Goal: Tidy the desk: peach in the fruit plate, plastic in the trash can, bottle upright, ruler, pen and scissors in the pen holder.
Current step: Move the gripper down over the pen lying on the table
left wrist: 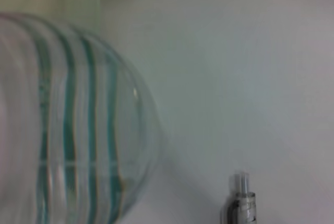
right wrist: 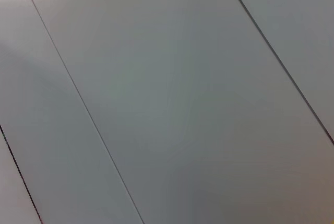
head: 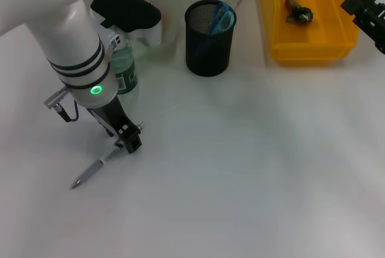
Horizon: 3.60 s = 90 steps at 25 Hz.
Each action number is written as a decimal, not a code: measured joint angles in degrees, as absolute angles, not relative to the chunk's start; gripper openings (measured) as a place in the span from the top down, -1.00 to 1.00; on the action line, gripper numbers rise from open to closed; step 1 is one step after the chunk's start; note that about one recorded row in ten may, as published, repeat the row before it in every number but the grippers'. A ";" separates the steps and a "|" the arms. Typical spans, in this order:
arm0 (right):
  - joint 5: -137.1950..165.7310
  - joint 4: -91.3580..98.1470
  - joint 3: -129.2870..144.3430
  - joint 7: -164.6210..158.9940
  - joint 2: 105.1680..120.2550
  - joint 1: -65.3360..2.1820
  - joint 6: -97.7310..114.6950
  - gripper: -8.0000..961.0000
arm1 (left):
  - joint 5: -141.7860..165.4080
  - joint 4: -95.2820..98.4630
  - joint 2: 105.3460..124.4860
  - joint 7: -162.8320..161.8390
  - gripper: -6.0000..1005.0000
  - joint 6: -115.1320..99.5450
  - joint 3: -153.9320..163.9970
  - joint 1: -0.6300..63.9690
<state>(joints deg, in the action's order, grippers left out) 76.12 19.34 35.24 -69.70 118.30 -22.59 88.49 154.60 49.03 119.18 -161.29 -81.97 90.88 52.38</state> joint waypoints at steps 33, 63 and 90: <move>75.83 19.34 35.24 -69.70 118.12 -23.29 87.72 -0.36 | 154.60 48.30 119.18 -160.78 0.45 -81.87 90.87 53.52; 75.58 19.33 35.15 -69.70 117.91 -23.38 86.30 -0.36 | 154.79 49.26 119.18 -160.59 0.73 -82.69 90.43 54.21; 75.58 19.33 35.16 -69.70 117.95 -23.56 86.04 -0.36 | 154.77 44.64 119.18 -161.00 0.07 -81.29 91.76 56.78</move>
<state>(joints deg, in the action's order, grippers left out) 75.58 19.33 35.16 -69.70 117.95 -23.56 86.04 154.77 44.64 119.18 -161.00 -81.29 91.76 56.78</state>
